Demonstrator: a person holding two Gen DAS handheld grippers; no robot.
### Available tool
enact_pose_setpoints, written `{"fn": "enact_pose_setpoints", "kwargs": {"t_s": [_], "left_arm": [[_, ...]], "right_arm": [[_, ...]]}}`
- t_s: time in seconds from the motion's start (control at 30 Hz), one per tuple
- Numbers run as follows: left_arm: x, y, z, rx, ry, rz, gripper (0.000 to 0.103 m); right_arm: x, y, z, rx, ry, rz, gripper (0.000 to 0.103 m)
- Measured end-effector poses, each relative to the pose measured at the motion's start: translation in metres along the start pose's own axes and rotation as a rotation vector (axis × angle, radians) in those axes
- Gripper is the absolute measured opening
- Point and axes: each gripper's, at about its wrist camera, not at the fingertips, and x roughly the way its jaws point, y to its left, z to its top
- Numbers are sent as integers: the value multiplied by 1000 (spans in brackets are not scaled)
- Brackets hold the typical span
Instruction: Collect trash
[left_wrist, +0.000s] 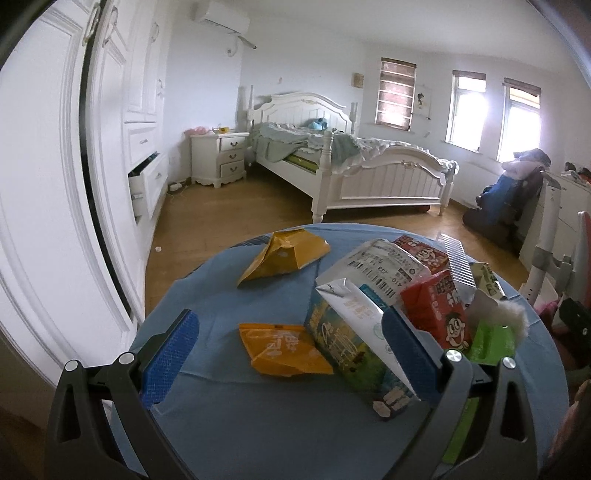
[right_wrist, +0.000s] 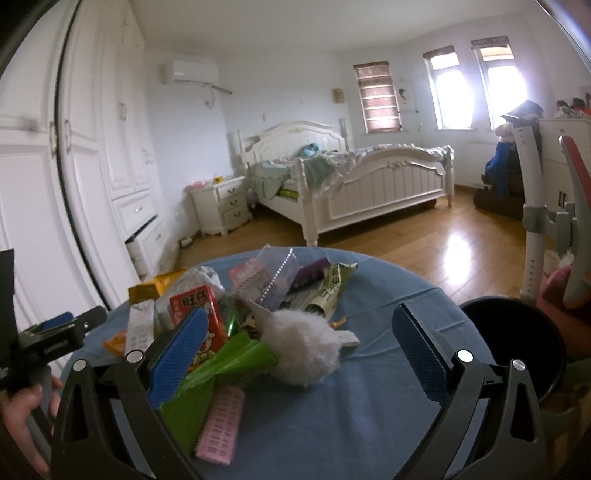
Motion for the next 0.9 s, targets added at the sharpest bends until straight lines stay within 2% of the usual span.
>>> {"fn": "enact_pose_setpoints", "kwargs": {"t_s": [0.9], "left_arm": [[-1, -3, -1, 3, 4, 4, 98]], "right_arm": [[1, -1, 0, 1, 1, -1, 98]]}}
